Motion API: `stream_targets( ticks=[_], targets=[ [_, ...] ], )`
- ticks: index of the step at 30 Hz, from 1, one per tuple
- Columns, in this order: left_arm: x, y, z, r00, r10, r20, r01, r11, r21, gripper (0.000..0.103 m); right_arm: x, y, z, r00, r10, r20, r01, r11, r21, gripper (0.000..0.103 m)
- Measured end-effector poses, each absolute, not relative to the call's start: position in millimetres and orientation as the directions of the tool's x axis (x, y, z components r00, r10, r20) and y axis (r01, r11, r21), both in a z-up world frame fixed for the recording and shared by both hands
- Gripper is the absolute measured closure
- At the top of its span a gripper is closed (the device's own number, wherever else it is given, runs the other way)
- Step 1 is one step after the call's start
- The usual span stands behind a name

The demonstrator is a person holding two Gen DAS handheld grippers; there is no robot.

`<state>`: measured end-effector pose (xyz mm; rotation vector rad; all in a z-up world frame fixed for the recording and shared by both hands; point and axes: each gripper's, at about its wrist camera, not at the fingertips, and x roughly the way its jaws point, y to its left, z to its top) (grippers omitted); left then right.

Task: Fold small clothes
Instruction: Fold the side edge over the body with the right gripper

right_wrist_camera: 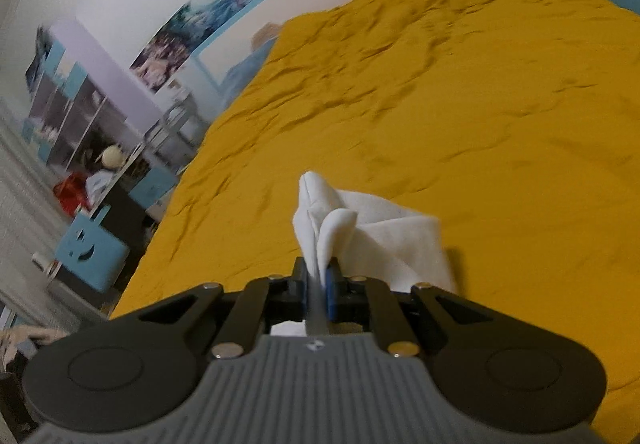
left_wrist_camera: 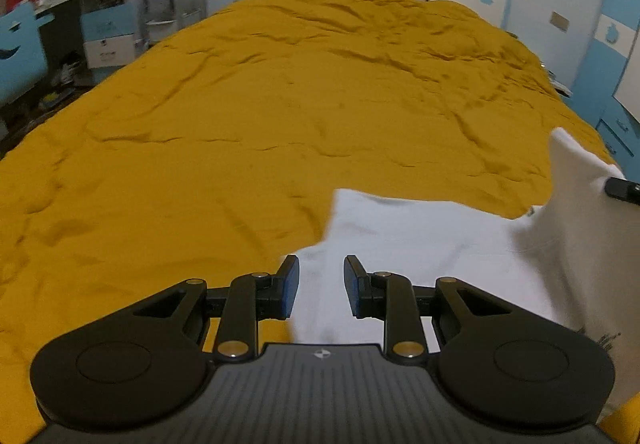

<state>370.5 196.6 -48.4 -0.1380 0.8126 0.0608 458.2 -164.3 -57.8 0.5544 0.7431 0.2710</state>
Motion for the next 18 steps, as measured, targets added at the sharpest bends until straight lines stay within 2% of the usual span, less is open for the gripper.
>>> stream_targets(
  ticks=[7, 18],
  targets=[
    [359.8, 243.0, -60.5, 0.679, -0.015, -0.734, -0.16, 0.973, -0.167, 0.072, 468.9, -47.6, -51.7, 0.671, 0.438, -0.598, -0.113, 0.857, 0.502, 0.1],
    [356.6, 271.9, -97.2, 0.654, -0.064, -0.754, -0.205, 0.944, -0.258, 0.072, 483.6, 81.1, -102.7, 0.59, 0.433, -0.682, -0.172, 0.892, 0.418, 0.1]
  ],
)
